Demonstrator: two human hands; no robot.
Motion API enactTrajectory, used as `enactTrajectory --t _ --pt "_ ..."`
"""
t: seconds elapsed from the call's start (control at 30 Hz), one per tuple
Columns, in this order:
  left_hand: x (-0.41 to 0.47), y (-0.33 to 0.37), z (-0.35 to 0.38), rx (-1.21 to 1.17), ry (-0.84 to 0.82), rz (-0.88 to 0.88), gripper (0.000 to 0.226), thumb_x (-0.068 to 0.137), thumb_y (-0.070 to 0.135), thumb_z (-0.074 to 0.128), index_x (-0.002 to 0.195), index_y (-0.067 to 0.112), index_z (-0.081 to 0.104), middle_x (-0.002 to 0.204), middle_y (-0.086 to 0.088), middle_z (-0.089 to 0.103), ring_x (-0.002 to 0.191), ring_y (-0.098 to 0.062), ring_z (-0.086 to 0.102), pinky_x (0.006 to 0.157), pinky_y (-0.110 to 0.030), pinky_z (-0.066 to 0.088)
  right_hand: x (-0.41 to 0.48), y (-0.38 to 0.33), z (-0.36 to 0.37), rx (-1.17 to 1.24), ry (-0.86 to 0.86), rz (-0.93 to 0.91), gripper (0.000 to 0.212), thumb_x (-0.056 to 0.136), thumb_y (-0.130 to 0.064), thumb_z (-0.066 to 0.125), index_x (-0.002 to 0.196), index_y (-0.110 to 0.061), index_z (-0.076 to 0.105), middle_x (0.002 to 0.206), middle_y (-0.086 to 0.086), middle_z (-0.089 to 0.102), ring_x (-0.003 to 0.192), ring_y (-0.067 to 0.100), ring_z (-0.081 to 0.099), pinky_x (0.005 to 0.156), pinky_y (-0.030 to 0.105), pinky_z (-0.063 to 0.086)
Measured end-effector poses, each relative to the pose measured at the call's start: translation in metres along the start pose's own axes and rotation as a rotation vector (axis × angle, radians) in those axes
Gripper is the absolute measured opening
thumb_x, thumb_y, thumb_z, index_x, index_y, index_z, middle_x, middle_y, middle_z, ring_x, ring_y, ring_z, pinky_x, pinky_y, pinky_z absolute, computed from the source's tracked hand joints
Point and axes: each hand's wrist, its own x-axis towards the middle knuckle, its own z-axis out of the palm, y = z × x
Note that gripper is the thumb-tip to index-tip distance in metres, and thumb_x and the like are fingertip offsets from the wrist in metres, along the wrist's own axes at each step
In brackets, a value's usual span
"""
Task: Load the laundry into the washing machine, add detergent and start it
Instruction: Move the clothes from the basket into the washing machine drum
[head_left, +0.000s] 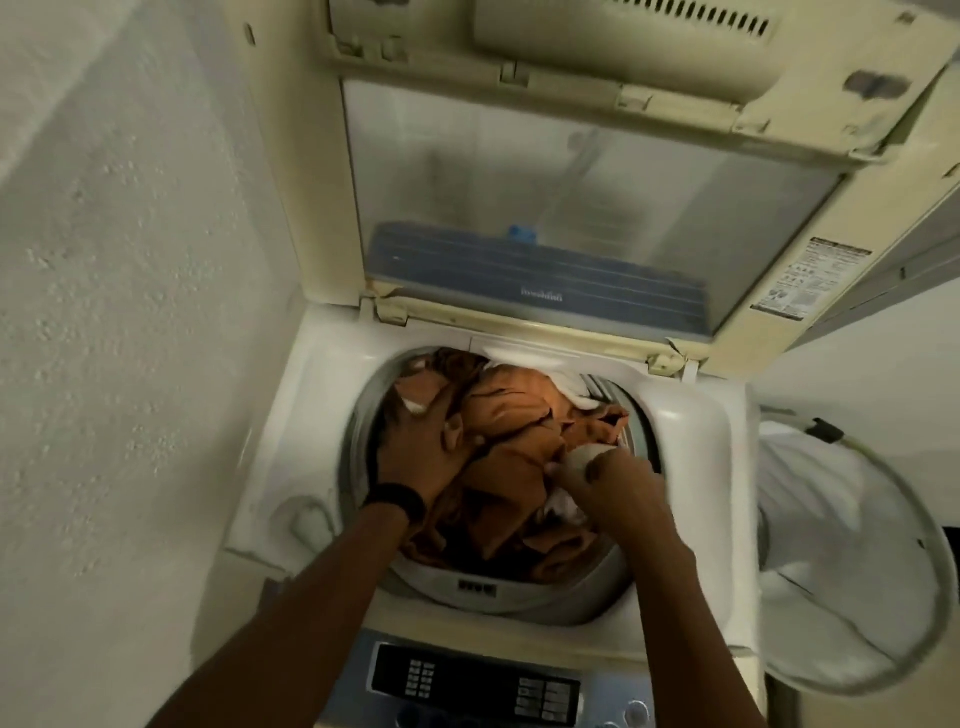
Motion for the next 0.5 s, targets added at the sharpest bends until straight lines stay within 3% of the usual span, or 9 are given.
enactTrajectory --t 0.03,0.1,0.17,0.23,0.27,0.33,0.4,0.47,0.5 --pt "-0.009 0.003 -0.002 0.078 0.057 0.007 0.089 0.082 0.084 0.044 0.159 0.046 0.019 0.169 -0.014 0.015 0.153 -0.043 0.018 0.114 -0.062 0.037 -0.005 -0.002 -0.001 -0.032 0.11 -0.085 0.037 0.098 -0.048 0.062 0.102 -0.011 0.067 0.095 0.004 0.068 0.092 0.022 0.066 0.072 0.025 0.041" --pt "-0.024 0.01 -0.004 0.203 0.158 0.052 0.077 0.093 0.069 0.049 0.16 0.036 0.028 0.167 -0.022 0.017 0.152 -0.046 0.017 0.116 -0.062 0.034 0.008 -0.015 0.009 -0.026 0.252 -0.301 0.023 0.101 -0.033 0.058 0.111 -0.014 0.068 0.106 0.008 0.07 0.097 0.026 0.066 0.081 0.027 0.046" --pt "-0.026 0.012 0.001 0.252 0.3 0.209 0.065 0.098 0.047 0.059 0.157 0.027 0.038 0.164 -0.026 0.024 0.149 -0.048 0.024 0.115 -0.063 0.032 0.033 -0.033 0.027 -0.112 0.214 -0.435 0.031 0.098 -0.018 0.056 0.128 -0.014 0.062 0.132 0.012 0.06 0.117 0.035 0.058 0.097 0.039 0.05" --pt "-0.02 0.01 0.004 0.307 0.296 0.347 0.07 0.095 0.036 0.068 0.156 0.024 0.036 0.162 -0.024 0.029 0.15 -0.046 0.023 0.115 -0.065 0.035 0.057 -0.05 0.041 -0.12 0.124 -0.445 0.051 0.094 -0.014 0.058 0.144 -0.013 0.049 0.148 0.014 0.045 0.13 0.041 0.047 0.103 0.045 0.046" --pt "-0.014 0.004 0.009 0.301 0.208 0.338 0.077 0.094 0.039 0.068 0.16 0.023 0.029 0.165 -0.022 0.024 0.152 -0.045 0.018 0.116 -0.065 0.034 0.067 -0.055 0.047 -0.085 0.106 -0.44 0.063 0.092 -0.017 0.063 0.15 -0.013 0.041 0.153 0.015 0.038 0.135 0.042 0.042 0.104 0.045 0.045" --pt "-0.008 -0.009 0.017 0.215 -0.048 0.163 0.098 0.092 0.06 0.055 0.165 0.023 0.002 0.171 -0.015 -0.004 0.157 -0.039 -0.003 0.124 -0.058 0.023 0.089 -0.056 0.055 -0.032 0.04 -0.419 0.095 0.084 -0.024 0.076 0.161 -0.016 0.02 0.164 0.016 0.019 0.146 0.039 0.029 0.107 0.045 0.043" --pt "-0.009 -0.024 0.03 0.129 -0.247 -0.013 0.122 0.073 0.079 0.045 0.159 0.025 -0.022 0.168 -0.009 -0.028 0.157 -0.034 -0.013 0.127 -0.048 0.015 0.111 -0.053 0.059 0.049 -0.047 -0.377 0.118 0.078 -0.029 0.086 0.164 -0.017 0.006 0.17 0.015 0.005 0.152 0.035 0.022 0.112 0.043 0.039" --pt "-0.008 -0.042 0.045 -0.012 -0.387 -0.188 0.149 0.052 0.086 0.058 0.158 0.023 -0.024 0.17 -0.009 -0.021 0.158 -0.033 0.003 0.126 -0.042 0.019 0.132 -0.049 0.064 0.12 -0.078 -0.336 0.118 0.076 -0.045 0.086 0.163 -0.012 0.014 0.168 0.018 0.016 0.152 0.037 0.026 0.117 0.042 0.033" --pt "-0.004 -0.05 0.049 -0.085 -0.434 -0.283 0.164 0.039 0.091 0.064 0.16 0.022 -0.021 0.171 -0.008 -0.013 0.158 -0.033 0.008 0.127 -0.042 0.018 0.134 -0.049 0.061 0.178 -0.075 -0.325 0.115 0.076 -0.064 0.077 0.161 -0.008 0.022 0.164 0.021 0.027 0.151 0.039 0.029 0.119 0.041 0.028"
